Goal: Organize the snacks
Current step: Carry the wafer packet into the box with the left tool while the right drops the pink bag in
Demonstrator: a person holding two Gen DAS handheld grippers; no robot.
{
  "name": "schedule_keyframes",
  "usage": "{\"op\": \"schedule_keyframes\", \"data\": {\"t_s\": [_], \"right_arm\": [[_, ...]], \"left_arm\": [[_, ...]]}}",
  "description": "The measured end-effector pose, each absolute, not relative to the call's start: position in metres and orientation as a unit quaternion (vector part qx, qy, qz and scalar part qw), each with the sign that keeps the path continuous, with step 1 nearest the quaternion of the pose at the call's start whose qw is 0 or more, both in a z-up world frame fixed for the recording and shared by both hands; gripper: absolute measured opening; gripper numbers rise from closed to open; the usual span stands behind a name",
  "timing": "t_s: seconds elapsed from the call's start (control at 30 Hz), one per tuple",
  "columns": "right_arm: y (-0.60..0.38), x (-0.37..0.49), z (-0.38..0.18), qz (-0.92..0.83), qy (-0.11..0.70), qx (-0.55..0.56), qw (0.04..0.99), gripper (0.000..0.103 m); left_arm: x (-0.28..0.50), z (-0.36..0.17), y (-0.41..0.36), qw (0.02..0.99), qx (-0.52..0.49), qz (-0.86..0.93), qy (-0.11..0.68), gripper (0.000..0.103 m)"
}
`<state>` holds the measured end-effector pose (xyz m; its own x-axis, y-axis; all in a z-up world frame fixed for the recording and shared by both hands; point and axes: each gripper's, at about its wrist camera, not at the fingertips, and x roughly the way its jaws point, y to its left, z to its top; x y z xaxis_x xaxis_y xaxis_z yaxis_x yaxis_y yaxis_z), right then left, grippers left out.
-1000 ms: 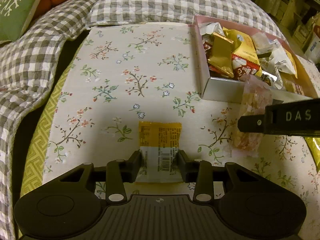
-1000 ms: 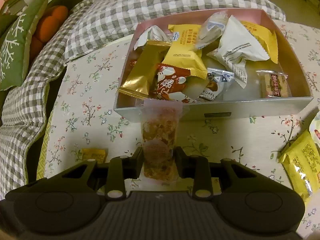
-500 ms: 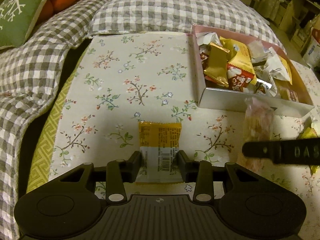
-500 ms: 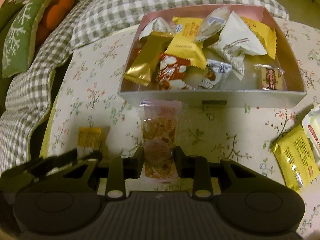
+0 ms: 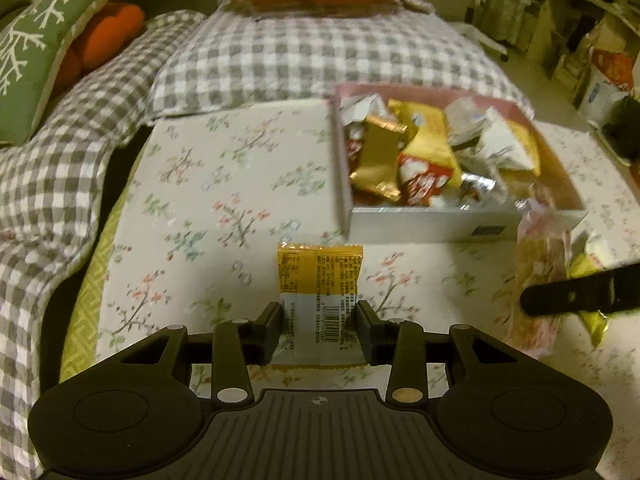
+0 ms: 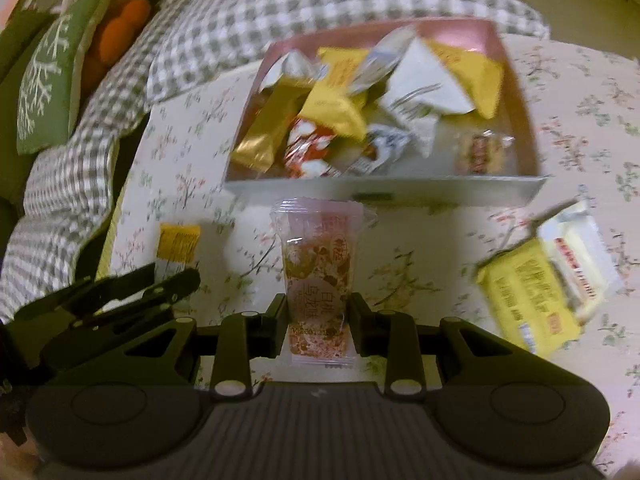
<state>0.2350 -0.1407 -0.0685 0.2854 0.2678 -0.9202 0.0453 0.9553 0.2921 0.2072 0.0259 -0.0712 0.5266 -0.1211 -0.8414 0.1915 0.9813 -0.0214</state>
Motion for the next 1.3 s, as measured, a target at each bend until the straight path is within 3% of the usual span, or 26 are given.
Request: {"op": "schedule_keyframes", "data": {"t_s": [0.63,1.03,1.3], "right_arm": [[-0.215,0.254,-0.018,0.008,0.468,0.195,0.862,0.029],[-0.237,0.279,-0.054,-0.031,0.474,0.188,0.860,0.029],[-0.235,0.291,-0.095,-0.026,0.508,0.254,0.822,0.029]], "left_arm": [[0.250,-0.029,-0.048,0.897,0.043,-0.192,0.397,0.037],[0.284,-0.074,-0.084,0.882,0.044,-0.232,0.407,0.037],[0.289,-0.100,-0.095,0.874,0.052,-0.249,0.414,0.037]]}}
